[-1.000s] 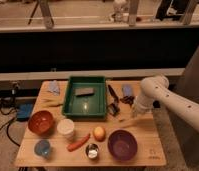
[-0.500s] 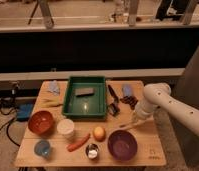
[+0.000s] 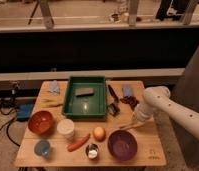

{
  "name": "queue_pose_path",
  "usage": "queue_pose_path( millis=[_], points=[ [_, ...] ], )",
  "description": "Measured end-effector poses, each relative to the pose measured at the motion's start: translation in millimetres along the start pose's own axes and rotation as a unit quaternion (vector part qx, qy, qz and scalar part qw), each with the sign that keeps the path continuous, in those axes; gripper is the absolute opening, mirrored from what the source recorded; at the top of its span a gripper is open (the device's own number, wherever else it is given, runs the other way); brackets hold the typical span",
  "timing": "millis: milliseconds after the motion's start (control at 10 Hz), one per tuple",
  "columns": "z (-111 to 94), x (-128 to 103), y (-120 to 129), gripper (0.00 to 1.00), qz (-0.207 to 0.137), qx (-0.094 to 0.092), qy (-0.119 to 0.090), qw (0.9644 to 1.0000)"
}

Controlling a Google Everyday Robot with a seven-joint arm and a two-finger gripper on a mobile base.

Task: Place fork in table surface

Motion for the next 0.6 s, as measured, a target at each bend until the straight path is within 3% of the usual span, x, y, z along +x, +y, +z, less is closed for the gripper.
queue_pose_path(
  millis=[200, 600],
  points=[
    [2.0, 1.7, -0.3, 0.78, 0.003, 0.002, 0.003, 1.0000],
    [-3.2, 1.8, -2.7, 0.80, 0.006, 0.003, 0.003, 1.0000]
  ],
)
